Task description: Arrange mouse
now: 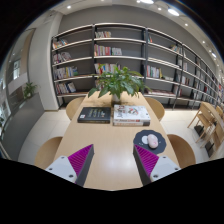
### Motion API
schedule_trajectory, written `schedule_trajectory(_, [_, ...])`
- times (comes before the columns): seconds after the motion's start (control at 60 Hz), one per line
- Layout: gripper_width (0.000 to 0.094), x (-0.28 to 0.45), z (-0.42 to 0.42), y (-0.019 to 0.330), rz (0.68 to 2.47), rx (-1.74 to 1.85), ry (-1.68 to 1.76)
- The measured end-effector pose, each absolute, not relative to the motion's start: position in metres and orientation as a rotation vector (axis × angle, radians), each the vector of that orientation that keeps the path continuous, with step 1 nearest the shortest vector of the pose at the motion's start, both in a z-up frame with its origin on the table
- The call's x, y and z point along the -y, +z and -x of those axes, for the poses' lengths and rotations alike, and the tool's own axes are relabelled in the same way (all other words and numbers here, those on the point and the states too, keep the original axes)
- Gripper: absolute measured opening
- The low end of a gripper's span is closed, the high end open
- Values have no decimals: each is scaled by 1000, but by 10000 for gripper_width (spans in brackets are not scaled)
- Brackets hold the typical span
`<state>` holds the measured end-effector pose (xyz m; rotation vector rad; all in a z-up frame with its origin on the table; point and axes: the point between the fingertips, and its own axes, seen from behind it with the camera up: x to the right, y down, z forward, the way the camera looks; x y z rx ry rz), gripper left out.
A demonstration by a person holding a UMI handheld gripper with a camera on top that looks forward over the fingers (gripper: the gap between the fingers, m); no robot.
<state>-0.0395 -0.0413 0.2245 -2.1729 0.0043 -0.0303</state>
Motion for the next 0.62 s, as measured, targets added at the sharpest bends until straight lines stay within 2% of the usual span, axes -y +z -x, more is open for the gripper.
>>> schedule_trajectory(0.283, [793,114,85,207,2211,36,-53])
schedule_trajectory(0.617, [791,140,111,206,2209,48,-31])
